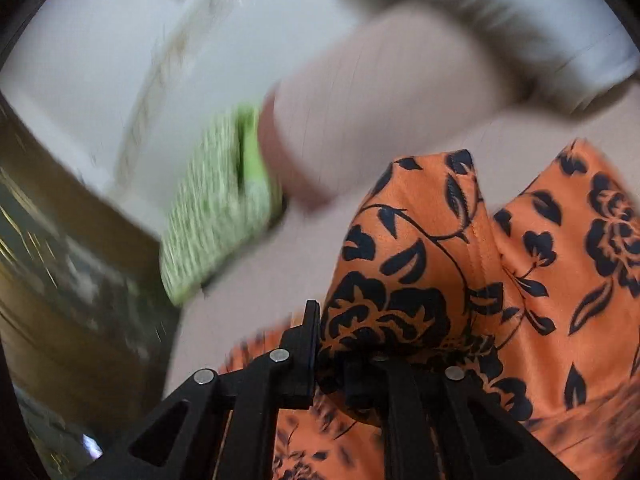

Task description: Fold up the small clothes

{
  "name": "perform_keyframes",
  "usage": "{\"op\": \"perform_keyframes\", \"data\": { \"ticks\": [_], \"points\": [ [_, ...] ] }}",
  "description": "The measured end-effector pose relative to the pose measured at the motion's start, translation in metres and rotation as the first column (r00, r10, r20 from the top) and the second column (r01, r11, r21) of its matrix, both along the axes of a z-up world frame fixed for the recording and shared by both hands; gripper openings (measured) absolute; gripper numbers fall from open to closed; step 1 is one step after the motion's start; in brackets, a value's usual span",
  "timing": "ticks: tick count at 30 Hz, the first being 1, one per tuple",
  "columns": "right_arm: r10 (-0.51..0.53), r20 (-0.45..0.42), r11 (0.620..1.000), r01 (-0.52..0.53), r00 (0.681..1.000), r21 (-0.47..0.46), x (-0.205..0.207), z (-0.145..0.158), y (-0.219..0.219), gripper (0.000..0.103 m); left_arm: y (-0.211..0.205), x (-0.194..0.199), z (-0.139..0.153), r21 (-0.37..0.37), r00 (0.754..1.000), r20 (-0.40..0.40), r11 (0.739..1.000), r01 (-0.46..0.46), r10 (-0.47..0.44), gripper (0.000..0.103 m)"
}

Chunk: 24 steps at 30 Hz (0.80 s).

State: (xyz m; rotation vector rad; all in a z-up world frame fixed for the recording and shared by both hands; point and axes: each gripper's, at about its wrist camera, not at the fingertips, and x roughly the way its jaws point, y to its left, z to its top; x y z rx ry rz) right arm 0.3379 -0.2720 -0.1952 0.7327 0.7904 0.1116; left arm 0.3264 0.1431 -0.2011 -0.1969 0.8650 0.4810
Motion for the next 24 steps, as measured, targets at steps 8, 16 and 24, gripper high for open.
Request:
{"op": "perform_keyframes", "data": {
  "ticks": [8,16,24],
  "points": [
    [0.254,-0.256,0.795,-0.352,0.933,-0.494,0.016,-0.05,0.184,0.02,0.03,0.0,-0.004,-0.025,0.999,-0.022,0.999,-0.04,0.039,0.103],
    [0.489,-0.232,0.475,-0.48,0.841,-0.738,-0.031,-0.06,0.201,0.066,0.041,0.0,-0.007,-0.076,0.996,-0.041,0.994,-0.084,0.081,0.103],
    [0.666,-0.056,0.505,-0.505,0.744,-0.7,-0.083,-0.039,0.152,0.066,0.048,-0.001,-0.008,-0.095,0.992,-0.058,0.988,-0.121,0.116,0.103]
  ]
}}
